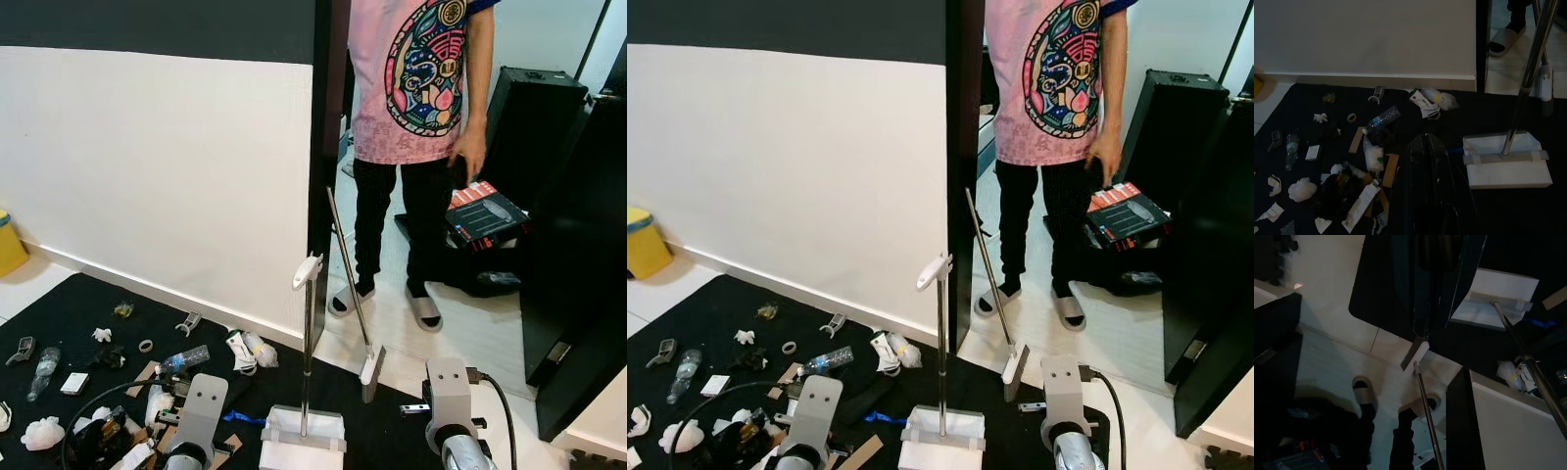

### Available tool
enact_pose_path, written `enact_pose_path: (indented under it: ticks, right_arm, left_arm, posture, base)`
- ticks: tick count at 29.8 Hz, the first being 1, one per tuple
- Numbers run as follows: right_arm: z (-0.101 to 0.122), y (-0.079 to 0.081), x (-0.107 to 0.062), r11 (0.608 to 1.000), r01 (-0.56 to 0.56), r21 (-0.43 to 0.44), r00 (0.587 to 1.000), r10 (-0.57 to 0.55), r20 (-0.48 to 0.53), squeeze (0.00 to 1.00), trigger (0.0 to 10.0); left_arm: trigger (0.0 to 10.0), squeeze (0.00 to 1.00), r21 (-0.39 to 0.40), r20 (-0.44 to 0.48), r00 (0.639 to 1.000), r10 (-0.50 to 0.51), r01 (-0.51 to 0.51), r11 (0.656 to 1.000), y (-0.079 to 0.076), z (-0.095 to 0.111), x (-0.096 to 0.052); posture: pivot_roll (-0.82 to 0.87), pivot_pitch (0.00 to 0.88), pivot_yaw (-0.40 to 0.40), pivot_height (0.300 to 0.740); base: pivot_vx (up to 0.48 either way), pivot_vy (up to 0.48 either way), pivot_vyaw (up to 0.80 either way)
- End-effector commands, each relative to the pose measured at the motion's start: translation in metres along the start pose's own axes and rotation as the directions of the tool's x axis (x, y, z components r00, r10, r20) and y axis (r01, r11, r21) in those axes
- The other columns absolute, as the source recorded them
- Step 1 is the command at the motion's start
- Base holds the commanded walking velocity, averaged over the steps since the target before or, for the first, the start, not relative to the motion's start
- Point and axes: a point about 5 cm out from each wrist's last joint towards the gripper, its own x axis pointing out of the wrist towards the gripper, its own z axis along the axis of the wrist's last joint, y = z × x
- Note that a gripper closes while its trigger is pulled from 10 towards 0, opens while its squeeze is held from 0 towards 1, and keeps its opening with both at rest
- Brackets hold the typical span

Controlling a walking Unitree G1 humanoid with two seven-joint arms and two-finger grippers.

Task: Sweep floor

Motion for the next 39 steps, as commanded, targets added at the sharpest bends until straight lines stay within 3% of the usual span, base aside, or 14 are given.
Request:
enact_pose_path:
  ticks: [1,19,30,39]
  right_arm:
    - [-0.006,0.0,-0.003,1.0,0.0,-0.005,1.0,0.0,-0.028,0.0,10.0]
    - [-0.007,0.003,-0.003,1.0,-0.018,-0.014,0.999,0.018,-0.029,0.0,10.0]
    - [-0.007,0.003,-0.003,1.0,-0.02,-0.015,0.999,0.019,-0.03,0.0,10.0]
    - [-0.009,0.003,-0.004,1.0,-0.018,-0.014,0.999,0.017,-0.036,0.0,10.0]
  left_arm:
    - [10.0,0.0,-0.01,-0.011,1.0,-0.007,0.007,1.0,-0.002,-0.001,0.0]
    - [10.0,0.0,-0.027,-0.021,1.0,0.018,-0.018,0.999,0.002,-0.001,0.001]
    - [10.0,0.0,-0.029,-0.016,1.0,0.014,-0.015,0.999,-0.001,-0.003,-0.003]
    - [10.0,0.0,-0.035,-0.043,0.999,0.022,-0.024,0.999,-0.005,-0.015,-0.015]
  posture:
    - [0.01,0.075,0.01,0.74]
    - [0.01,0.067,0.003,0.74]
    - [0.01,0.072,0.004,0.74]
    - [0.01,0.075,0.007,0.74]
  base:
    - [0.0,0.0,0.0]
    - [0.373,-0.178,0.0]
    - [0.0,0.0,0.0]
    - [0.0,0.0,0.0]
